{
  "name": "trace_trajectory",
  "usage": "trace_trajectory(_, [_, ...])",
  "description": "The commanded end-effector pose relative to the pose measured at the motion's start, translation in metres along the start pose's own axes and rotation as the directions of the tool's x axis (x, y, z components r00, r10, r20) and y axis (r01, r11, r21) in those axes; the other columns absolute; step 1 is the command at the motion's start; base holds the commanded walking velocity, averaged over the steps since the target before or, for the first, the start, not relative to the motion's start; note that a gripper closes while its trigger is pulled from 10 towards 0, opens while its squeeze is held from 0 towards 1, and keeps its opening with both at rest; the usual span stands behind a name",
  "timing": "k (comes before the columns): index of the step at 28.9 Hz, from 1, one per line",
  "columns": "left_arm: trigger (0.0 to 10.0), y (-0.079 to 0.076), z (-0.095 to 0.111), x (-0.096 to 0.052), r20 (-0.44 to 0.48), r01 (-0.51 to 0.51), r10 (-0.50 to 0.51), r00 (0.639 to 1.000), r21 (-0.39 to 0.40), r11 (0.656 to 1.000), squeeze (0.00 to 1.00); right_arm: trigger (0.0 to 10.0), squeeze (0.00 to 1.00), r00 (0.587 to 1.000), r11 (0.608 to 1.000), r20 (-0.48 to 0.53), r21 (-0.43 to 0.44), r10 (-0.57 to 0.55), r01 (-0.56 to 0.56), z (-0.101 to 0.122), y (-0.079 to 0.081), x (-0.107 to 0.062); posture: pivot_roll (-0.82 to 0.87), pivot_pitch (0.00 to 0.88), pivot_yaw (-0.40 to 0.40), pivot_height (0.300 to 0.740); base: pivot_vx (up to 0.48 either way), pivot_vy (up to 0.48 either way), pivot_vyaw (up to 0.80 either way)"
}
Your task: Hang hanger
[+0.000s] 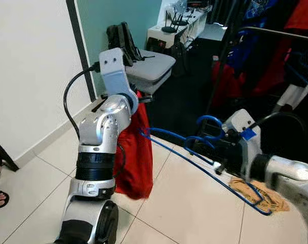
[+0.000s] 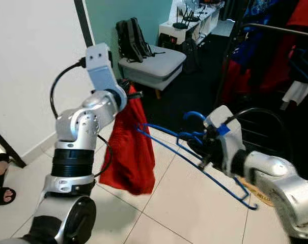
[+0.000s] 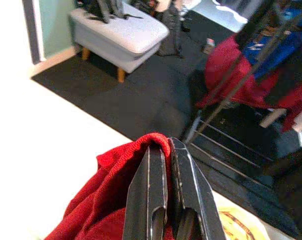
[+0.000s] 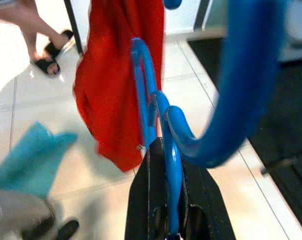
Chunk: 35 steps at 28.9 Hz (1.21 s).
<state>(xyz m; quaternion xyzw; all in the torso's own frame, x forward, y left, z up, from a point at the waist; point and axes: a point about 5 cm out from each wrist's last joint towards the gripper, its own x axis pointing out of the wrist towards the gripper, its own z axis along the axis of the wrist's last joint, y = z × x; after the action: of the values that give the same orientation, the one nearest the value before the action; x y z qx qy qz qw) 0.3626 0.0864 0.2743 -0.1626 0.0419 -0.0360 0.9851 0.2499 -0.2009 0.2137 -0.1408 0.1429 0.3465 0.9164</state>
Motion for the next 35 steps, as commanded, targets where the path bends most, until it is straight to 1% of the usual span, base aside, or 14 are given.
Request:
trace_trajectory(1, [10.0,0.002,0.007,-0.001,0.038,-0.027,0.027,0.999,0.001,1.000,0.00,10.0,0.00,1.000,1.000,-0.015,-0.006,0.027,-0.027,0.001,0.002,-0.007,-0.05,0.027,0.020,0.740,0.000,0.000,0.00])
trace_trajectory(14, [10.0,0.009,0.014,-0.003,0.091,-0.084,0.080,0.993,0.038,0.996,0.00,10.0,0.00,0.983,0.983,0.027,0.010,0.183,-0.183,0.004,0.030,0.004,-0.04,0.030,0.021,0.740,0.000,0.000,0.00])
trace_trajectory(17, [10.0,0.002,0.020,-0.001,0.214,0.035,-0.083,0.973,0.216,0.976,0.00,10.0,0.00,0.985,0.985,0.021,0.020,0.169,-0.170,0.002,0.027,0.005,-0.04,0.030,0.019,0.740,0.000,0.000,0.00])
trace_trajectory(20, [10.0,0.002,0.020,-0.001,0.214,0.035,-0.083,0.973,0.216,0.976,0.00,10.0,0.00,0.985,0.985,0.021,0.020,0.169,-0.170,0.002,0.027,0.005,-0.04,0.030,0.019,0.740,0.000,0.000,0.00])
trace_trajectory(22, [10.0,-0.002,0.020,-0.003,0.222,0.169,-0.264,0.939,0.370,0.914,0.00,10.0,0.00,0.989,0.988,0.005,0.024,0.150,-0.150,-0.001,0.020,0.001,-0.04,0.031,0.018,0.740,0.000,0.000,0.00])
trace_trajectory(24, [10.0,-0.002,0.020,-0.003,0.222,0.169,-0.264,0.939,0.370,0.914,0.00,10.0,0.00,0.989,0.988,0.005,0.024,0.150,-0.150,-0.001,0.020,0.001,-0.04,0.031,0.018,0.740,0.000,0.000,0.00])
trace_trajectory(25, [10.0,-0.004,0.019,-0.011,0.178,0.326,-0.461,0.869,0.495,0.805,0.00,10.0,0.00,0.991,0.991,-0.008,0.024,0.131,-0.131,-0.003,0.014,-0.004,-0.04,0.032,0.019,0.740,0.000,0.000,0.00])
trace_trajectory(26, [10.0,-0.004,0.011,-0.022,0.076,0.443,-0.624,0.778,0.638,0.630,0.00,10.0,0.00,0.994,0.994,-0.021,0.023,0.108,-0.108,-0.005,0.008,-0.008,-0.04,0.032,0.019,0.740,0.000,0.000,0.00])
trace_trajectory(27, [10.0,-0.004,0.011,-0.022,0.076,0.443,-0.624,0.778,0.638,0.630,0.00,10.0,0.00,0.994,0.994,-0.021,0.023,0.108,-0.108,-0.005,0.008,-0.008,-0.04,0.032,0.019,0.740,0.000,0.000,0.00])
trace_trajectory(29, [10.0,0.007,-0.012,-0.032,-0.182,0.522,-0.722,0.667,0.806,0.279,0.00,10.0,0.00,0.996,0.997,-0.034,0.022,0.079,-0.078,-0.006,0.001,-0.014,-0.03,0.033,0.020,0.740,0.000,0.000,0.00])
trace_trajectory(30, [10.0,0.007,-0.012,-0.032,-0.182,0.522,-0.722,0.667,0.806,0.279,0.00,10.0,0.00,0.996,0.997,-0.034,0.022,0.079,-0.078,-0.006,0.001,-0.014,-0.03,0.033,0.020,0.740,0.000,0.000,0.00])
trace_trajectory(31, [10.0,0.014,-0.019,-0.032,-0.262,0.520,-0.708,0.656,0.837,0.171,0.00,10.0,0.00,0.997,0.997,-0.036,0.023,0.072,-0.071,-0.007,-0.001,-0.016,-0.03,0.033,0.020,0.740,0.000,0.000,0.00])
trace_trajectory(33, [10.0,0.014,-0.019,-0.032,-0.262,0.520,-0.708,0.656,0.837,0.171,0.00,10.0,0.00,0.997,0.997,-0.036,0.023,0.072,-0.071,-0.007,-0.001,-0.016,-0.03,0.033,0.020,0.740,0.000,0.000,0.00])
trace_trajectory(35, [10.0,0.029,-0.022,-0.026,-0.337,0.484,-0.678,0.654,0.874,0.032,0.00,10.0,0.00,0.998,0.998,-0.036,0.034,0.046,-0.045,-0.010,-0.008,-0.019,-0.02,0.033,0.023,0.740,0.000,0.000,0.00])
